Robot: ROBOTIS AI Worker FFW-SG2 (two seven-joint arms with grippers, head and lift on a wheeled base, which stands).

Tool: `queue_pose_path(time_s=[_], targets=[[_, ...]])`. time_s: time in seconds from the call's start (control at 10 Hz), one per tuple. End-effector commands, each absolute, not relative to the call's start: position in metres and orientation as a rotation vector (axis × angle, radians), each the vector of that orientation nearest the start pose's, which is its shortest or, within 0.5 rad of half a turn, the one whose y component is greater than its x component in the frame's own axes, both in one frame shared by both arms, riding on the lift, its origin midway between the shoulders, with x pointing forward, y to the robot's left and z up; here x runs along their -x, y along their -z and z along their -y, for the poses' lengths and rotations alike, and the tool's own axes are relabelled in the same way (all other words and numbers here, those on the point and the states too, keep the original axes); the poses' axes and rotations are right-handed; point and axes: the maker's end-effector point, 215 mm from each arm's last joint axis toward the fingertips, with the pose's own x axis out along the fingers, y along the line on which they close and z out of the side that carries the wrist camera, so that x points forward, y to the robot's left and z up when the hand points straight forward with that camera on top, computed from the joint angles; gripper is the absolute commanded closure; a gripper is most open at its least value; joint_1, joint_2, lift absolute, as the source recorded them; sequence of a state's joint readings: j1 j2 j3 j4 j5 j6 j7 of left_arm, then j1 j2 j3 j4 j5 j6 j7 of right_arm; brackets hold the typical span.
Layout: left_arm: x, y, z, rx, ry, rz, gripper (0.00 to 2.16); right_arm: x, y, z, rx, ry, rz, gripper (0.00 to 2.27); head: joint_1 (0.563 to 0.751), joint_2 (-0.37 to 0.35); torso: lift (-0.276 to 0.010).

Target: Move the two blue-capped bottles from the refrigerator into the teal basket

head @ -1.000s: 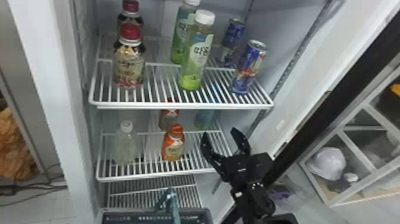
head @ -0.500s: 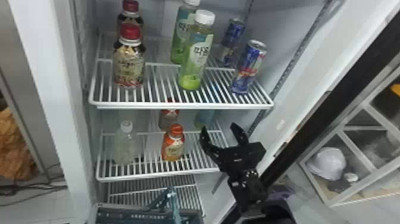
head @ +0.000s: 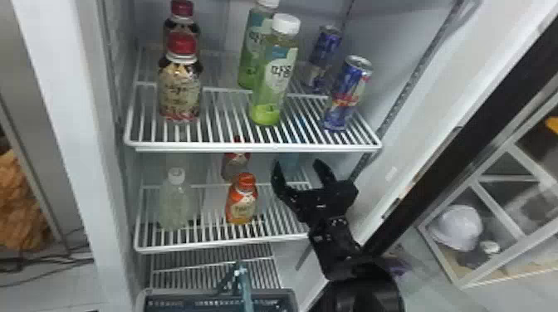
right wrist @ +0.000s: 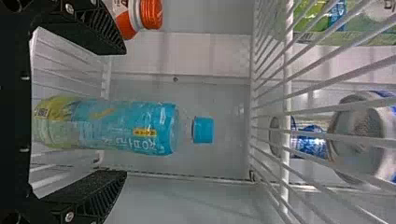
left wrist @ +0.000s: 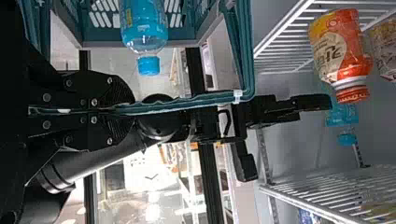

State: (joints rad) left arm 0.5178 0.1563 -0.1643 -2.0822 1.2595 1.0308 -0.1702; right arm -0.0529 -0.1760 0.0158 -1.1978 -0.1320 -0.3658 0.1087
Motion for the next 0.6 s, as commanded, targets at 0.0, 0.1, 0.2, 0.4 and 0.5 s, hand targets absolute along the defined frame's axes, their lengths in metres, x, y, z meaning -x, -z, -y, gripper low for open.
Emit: queue_pose_path(time_s=[0.0,0.1,0.2,0.4,0.5], targets=[[-0.229,0.387,0.066,1.110,0.925,-0.971,1.11,-0.593,0.399,0.287,0.054,-0.071,0.037,0.10,0.695,-0.350,-0.136],[-0.229,0.387,0.066,1.110,0.925,-0.971,1.11,-0.596,0.399,0.288,0.055,-0.068,0.035,0.10,0.695,-0.350,-0.136],[-0.228,0.388,0.066,1.111,0.923,-0.973,1.11,-0.600,0.400,0.288,0.056,-0.063,0.032,0.10,0.695,-0.350,-0.136],[-0.229,0.387,0.067,1.106,0.928,-0.973,1.11,-0.614,0.395,0.286,0.061,-0.063,0.035,0.10,0.695,-0.350,-0.136],[-0.229,0.386,0.067,1.108,0.929,-0.973,1.11,-0.617,0.393,0.287,0.060,-0.058,0.035,0.10,0.695,-0.350,-0.136]])
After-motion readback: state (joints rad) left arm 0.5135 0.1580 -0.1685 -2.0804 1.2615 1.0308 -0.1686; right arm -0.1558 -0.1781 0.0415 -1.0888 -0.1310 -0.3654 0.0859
